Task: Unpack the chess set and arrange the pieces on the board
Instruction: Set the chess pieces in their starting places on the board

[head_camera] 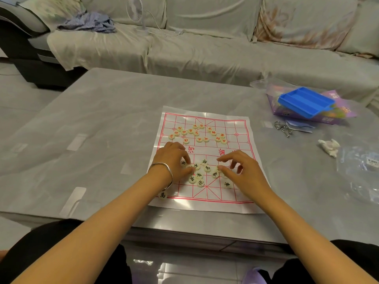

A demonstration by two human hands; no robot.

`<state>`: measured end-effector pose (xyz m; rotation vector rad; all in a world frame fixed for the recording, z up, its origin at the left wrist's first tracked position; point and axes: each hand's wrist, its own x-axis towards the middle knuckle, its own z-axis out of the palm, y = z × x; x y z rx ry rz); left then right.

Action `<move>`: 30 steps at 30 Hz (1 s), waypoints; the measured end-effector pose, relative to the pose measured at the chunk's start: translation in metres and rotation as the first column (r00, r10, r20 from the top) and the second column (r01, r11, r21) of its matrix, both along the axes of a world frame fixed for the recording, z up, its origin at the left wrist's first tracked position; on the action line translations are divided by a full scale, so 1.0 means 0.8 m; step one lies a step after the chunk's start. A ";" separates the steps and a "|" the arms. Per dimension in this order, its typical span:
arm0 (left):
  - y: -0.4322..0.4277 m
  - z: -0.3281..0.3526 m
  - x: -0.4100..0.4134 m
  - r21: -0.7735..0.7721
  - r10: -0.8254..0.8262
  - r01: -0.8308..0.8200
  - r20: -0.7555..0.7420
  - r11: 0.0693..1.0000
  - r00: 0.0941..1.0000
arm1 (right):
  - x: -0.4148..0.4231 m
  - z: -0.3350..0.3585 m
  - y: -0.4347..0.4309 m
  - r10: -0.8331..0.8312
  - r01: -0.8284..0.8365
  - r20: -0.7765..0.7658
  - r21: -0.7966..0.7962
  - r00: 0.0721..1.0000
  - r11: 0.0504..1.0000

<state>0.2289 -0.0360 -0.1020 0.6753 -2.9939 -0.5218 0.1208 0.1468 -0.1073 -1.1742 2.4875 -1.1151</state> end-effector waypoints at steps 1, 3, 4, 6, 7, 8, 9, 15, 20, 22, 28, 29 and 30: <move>0.001 0.003 -0.002 0.007 0.007 -0.007 0.008 1.000 1.000 | -0.001 0.000 0.000 -0.002 0.002 0.000 -0.005 1.000 1.000; 0.001 0.007 -0.004 -0.020 0.002 -0.002 0.036 1.000 0.999 | -0.001 -0.003 0.000 0.001 -0.001 0.006 -0.004 1.000 1.000; 0.002 0.009 -0.004 -0.042 -0.006 0.008 0.049 0.999 0.999 | -0.001 -0.004 0.000 0.003 -0.003 0.010 -0.001 1.000 1.000; 0.004 0.010 -0.004 -0.060 -0.021 0.025 0.058 0.998 0.998 | 0.001 -0.005 0.000 0.003 -0.003 0.015 0.006 1.000 1.000; 0.005 0.009 -0.004 -0.048 -0.025 0.027 0.053 0.998 0.998 | 0.003 -0.006 -0.001 0.004 -0.005 0.017 0.008 1.000 1.000; 0.004 0.008 -0.003 -0.029 -0.025 0.026 0.044 0.999 0.999 | 0.005 -0.006 -0.001 0.009 -0.009 0.018 0.010 1.000 1.000; 0.003 0.007 -0.001 -0.004 -0.021 0.021 0.029 1.000 0.999 | 0.008 -0.006 -0.002 0.015 -0.015 0.018 0.012 1.000 1.000; -0.008 0.011 0.021 0.174 -0.020 0.039 -0.105 0.984 0.994 | 0.025 0.001 -0.026 0.061 -0.062 0.062 0.022 0.996 0.998; -0.008 0.018 0.044 0.266 -0.074 0.115 -0.158 0.957 0.985 | 0.047 0.013 -0.051 0.109 -0.104 0.194 -0.036 0.975 0.994; -0.010 0.020 0.056 0.287 -0.084 0.133 -0.179 0.949 0.980 | 0.059 0.014 -0.052 0.105 -0.091 0.230 -0.071 0.968 0.993; -0.036 0.025 0.096 0.351 -0.032 0.093 -0.176 0.932 0.984 | 0.102 -0.006 -0.049 0.120 -0.083 0.332 -0.123 0.936 0.989; -0.040 0.023 0.102 0.334 -0.038 0.090 -0.159 0.938 0.987 | 0.108 -0.013 -0.048 0.109 -0.091 0.293 -0.075 0.950 0.993; -0.041 0.022 0.108 0.310 -0.058 0.098 -0.133 0.946 0.989 | 0.112 -0.020 -0.048 0.096 -0.093 0.238 -0.024 0.966 0.995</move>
